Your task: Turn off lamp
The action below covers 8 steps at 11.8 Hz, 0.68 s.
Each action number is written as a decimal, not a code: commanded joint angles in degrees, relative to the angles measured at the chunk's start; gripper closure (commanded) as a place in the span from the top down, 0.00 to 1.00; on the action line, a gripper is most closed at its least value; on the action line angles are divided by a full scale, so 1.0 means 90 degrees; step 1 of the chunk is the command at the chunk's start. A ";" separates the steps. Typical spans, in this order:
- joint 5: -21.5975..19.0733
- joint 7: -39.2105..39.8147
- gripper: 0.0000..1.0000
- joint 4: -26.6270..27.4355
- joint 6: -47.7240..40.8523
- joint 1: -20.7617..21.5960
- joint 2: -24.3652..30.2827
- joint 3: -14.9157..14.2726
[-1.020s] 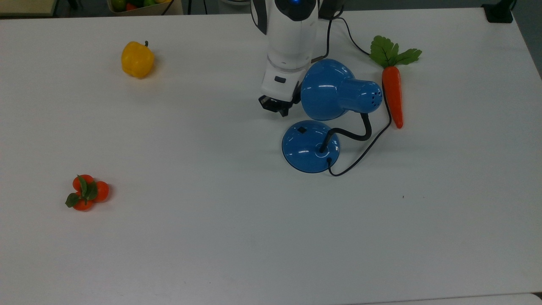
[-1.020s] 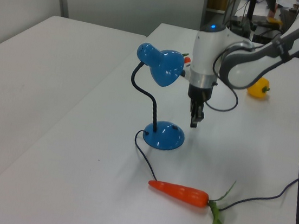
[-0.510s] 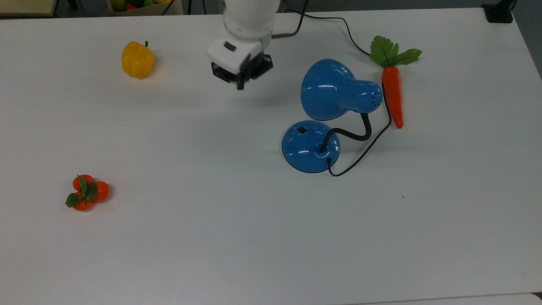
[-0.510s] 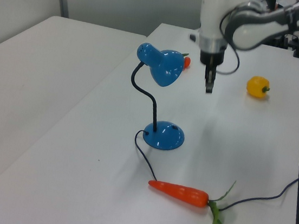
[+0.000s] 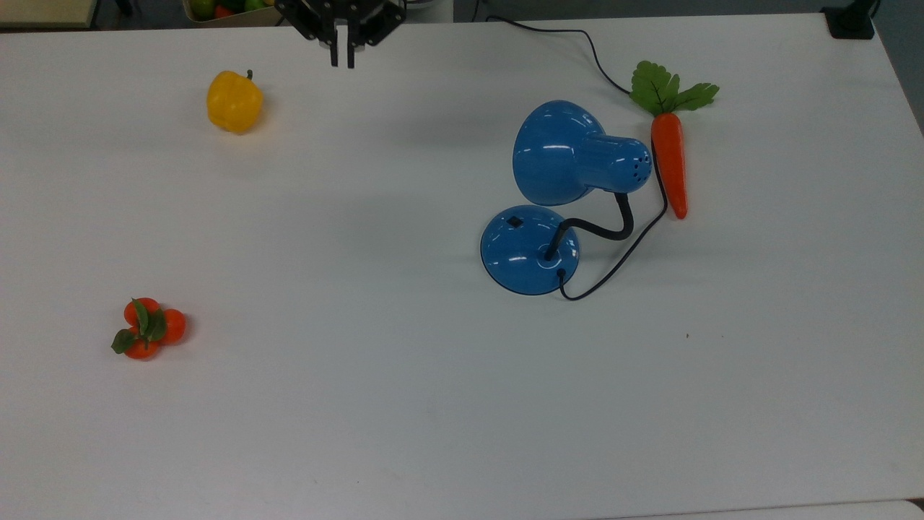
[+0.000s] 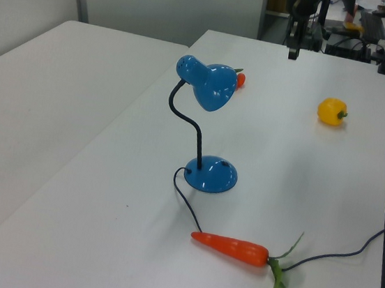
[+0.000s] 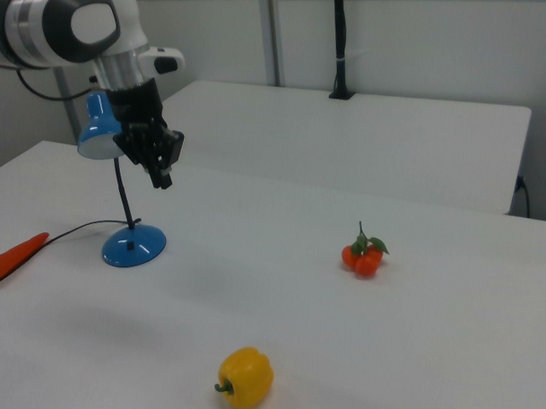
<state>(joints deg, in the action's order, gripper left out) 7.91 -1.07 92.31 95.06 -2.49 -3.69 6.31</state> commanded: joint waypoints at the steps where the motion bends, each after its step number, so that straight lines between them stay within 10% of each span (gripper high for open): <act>1: -0.0166 -0.0116 0.63 -0.0423 -0.0395 -0.0162 0.0067 -0.0027; 3: -0.0166 -0.0106 1.00 -0.0462 -0.0483 -0.0251 0.0117 -0.0027; 8: -0.0166 -0.0086 1.00 -0.0472 -0.0933 -0.0319 0.0214 -0.0027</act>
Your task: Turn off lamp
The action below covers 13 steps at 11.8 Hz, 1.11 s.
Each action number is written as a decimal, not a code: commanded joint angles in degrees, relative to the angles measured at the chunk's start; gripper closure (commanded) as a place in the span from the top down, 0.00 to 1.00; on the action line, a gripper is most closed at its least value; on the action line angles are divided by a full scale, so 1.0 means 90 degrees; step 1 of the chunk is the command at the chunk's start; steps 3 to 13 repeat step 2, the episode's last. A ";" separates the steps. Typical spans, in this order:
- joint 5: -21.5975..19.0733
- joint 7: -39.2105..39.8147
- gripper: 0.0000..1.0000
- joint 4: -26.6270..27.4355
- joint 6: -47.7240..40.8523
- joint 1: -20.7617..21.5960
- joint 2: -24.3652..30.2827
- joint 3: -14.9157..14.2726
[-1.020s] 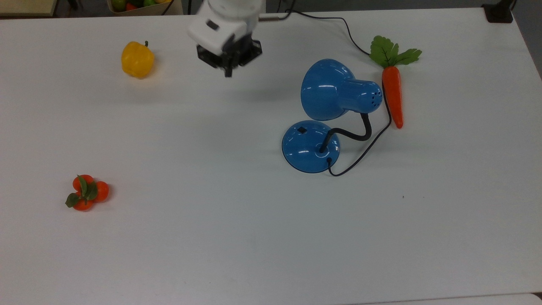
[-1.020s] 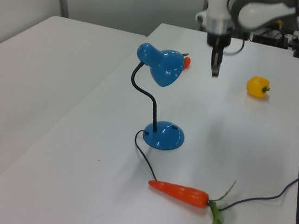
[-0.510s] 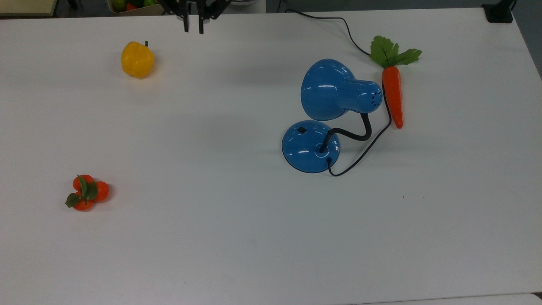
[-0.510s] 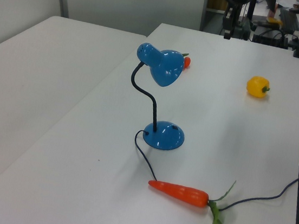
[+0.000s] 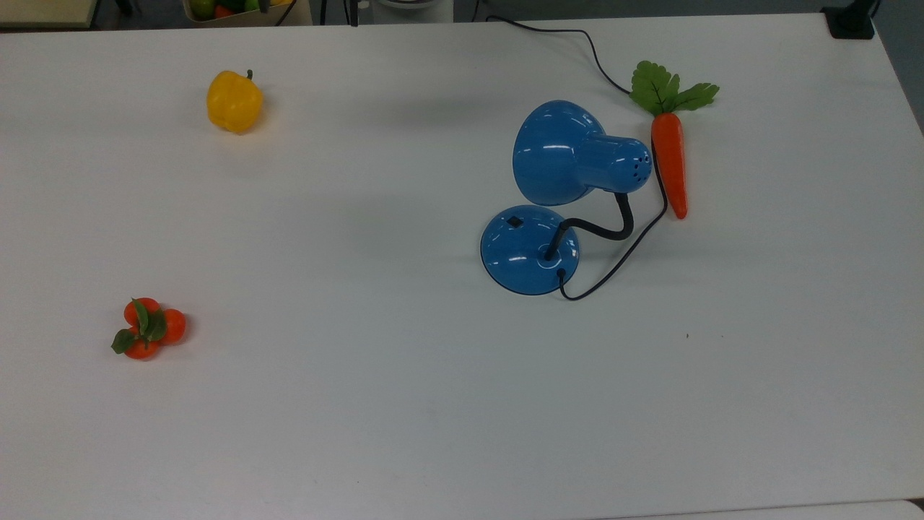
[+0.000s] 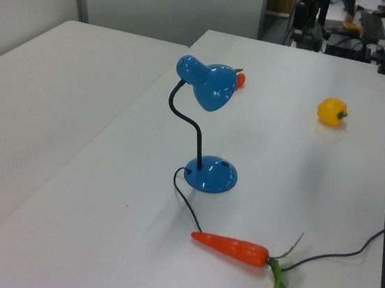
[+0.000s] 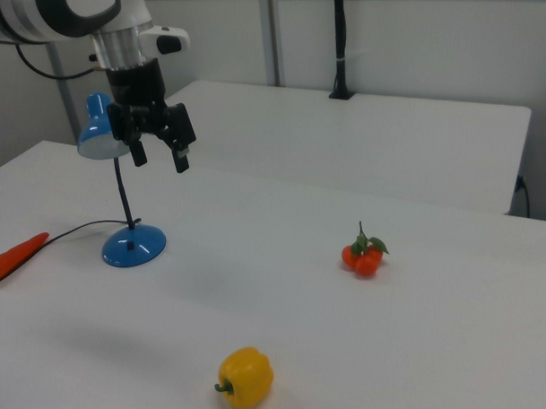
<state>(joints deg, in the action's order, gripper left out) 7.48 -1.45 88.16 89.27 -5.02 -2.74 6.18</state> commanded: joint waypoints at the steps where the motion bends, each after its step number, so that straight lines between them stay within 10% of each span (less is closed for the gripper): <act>1: -0.0118 -0.0044 1.00 -0.0020 -0.0271 -0.0066 0.0129 -0.0013; 13: -0.0118 -0.0054 1.00 -0.0020 -0.0251 -0.0076 0.0138 -0.0013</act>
